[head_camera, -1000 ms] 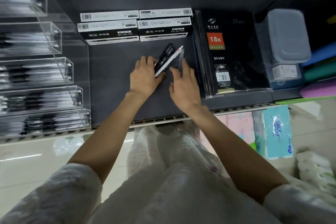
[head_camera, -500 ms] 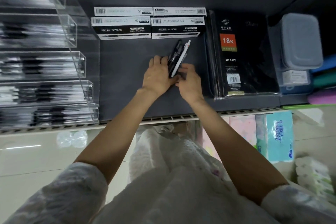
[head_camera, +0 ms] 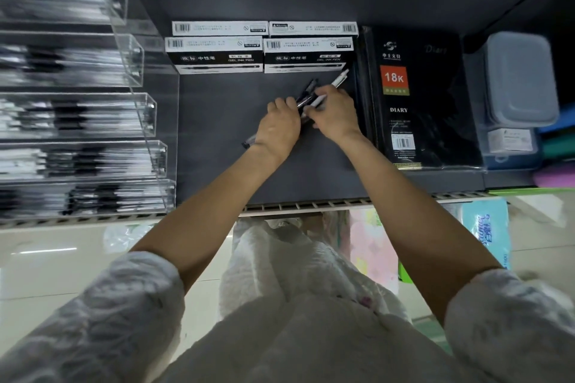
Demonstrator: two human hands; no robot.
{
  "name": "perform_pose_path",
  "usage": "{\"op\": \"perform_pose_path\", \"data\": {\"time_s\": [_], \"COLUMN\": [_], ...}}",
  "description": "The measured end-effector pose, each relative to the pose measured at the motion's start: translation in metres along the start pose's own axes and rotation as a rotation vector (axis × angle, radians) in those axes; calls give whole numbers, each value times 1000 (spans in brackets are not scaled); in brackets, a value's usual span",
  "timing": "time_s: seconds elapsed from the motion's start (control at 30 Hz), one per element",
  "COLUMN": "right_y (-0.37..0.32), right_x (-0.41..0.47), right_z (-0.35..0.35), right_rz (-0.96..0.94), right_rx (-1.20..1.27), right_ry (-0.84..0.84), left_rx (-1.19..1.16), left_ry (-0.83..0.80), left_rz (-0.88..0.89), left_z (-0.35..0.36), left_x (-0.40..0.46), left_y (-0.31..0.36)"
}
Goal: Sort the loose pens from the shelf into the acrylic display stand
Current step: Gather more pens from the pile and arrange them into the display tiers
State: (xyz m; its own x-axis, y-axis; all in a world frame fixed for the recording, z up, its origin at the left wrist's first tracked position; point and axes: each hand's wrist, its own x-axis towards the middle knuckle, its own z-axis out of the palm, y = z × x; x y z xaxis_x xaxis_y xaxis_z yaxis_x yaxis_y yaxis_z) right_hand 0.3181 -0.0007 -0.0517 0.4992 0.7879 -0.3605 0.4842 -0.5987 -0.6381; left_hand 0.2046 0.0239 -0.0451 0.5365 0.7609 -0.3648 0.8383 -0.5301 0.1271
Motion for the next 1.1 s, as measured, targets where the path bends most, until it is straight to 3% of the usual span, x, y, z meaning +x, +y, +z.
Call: {"op": "perform_pose_path", "data": {"time_s": [0.1,0.13,0.23,0.33,0.4,0.53,0.63,0.7,0.8,0.97,1.1], "right_y": [4,6,8,11,8,-10,-10,-9,-11,-14,-13], "right_x": [-1,-3,-13,-24,-31,-53,-63,-67,-73,-83,-84], "right_z": [0,-1,-4,-14,-20,-33,-52,-64,-71,-68,-67], "right_rz": [57,73,98,64,48,54,-36,-53,-57,-154,-238], "right_rx": [110,156,271,242,367,844,970,984,907,757,643], "right_ry": [46,67,174,221,206,162,220,178,63,-6,133], "left_rx": [137,123,29,-35,-201,-542,-1252,-1639,-1878,-2007,-1977], "left_ry": [-26,-69,8,-16,-106,-274,-266,-250,-217,-207,-185], "left_rz": [30,-15,25,39,45,147,16,-84,-85,-51,-61], "left_z": [-6,-10,-1,-15,-23,-28,-30,-32,-40,-50,-53], "left_x": [3,1,11,7,-1,-19,-32,-34,-32,-31,-34], "left_y": [-6,-3,3,-6,-19,-41,-41,-37,-24,1,17]}}
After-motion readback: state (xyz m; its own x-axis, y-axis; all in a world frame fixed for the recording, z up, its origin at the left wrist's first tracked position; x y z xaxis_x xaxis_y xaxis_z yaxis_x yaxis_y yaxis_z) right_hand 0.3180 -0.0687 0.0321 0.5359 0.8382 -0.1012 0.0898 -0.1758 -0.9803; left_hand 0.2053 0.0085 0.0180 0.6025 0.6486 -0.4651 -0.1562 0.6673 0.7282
